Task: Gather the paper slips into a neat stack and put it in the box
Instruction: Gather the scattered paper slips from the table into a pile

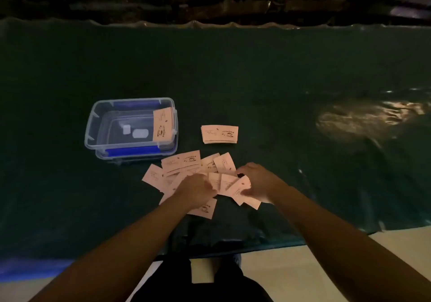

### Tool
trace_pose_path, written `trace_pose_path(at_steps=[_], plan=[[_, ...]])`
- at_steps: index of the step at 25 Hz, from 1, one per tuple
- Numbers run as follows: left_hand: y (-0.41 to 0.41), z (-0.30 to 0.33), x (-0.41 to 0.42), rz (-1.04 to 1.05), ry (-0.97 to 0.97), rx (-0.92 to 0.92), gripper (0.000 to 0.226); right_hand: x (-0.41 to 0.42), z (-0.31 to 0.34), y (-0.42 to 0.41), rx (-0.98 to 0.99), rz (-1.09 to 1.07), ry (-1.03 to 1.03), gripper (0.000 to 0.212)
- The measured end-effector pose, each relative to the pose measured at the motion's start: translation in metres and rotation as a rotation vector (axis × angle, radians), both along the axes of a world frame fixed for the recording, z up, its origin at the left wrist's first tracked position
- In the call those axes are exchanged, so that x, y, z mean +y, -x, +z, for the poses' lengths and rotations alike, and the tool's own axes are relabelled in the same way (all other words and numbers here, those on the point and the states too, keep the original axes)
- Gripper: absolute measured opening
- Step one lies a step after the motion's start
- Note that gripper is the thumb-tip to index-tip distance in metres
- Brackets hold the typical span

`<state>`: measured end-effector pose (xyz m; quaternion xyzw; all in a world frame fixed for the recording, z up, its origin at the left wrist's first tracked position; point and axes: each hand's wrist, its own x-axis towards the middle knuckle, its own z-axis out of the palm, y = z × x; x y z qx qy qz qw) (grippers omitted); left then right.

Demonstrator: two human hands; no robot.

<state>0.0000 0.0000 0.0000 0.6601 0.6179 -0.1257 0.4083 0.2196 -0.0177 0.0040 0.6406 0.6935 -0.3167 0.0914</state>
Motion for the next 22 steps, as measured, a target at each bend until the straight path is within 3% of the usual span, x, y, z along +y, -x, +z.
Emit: trace_pose_path(at_steps=[2,4,8,10,14,17,22], plan=[[-0.002,-0.006,-0.004,0.056,0.132,-0.012,0.025,-0.001,-0.003,-0.003,-0.039,0.068,0.038,0.077],[0.001,-0.011,-0.008,0.157,0.253,-0.078,0.033,-0.005,-0.009,-0.003,-0.093,0.086,0.032,0.076],[0.007,-0.01,-0.005,0.204,0.304,-0.099,0.023,-0.007,-0.019,0.003,-0.136,0.022,0.021,0.072],[0.004,-0.013,-0.005,0.338,0.35,-0.146,0.023,-0.009,-0.023,0.006,-0.133,-0.036,0.04,0.077],[-0.006,-0.012,-0.011,0.494,0.372,-0.235,0.032,-0.011,-0.033,0.017,-0.078,-0.173,0.06,0.084],[-0.011,-0.011,-0.013,0.514,0.365,-0.35,0.028,-0.013,-0.039,0.028,-0.001,-0.319,0.061,0.078],[-0.018,-0.012,-0.013,0.585,0.38,-0.465,0.049,-0.014,-0.047,0.037,0.191,-0.518,0.097,0.069]])
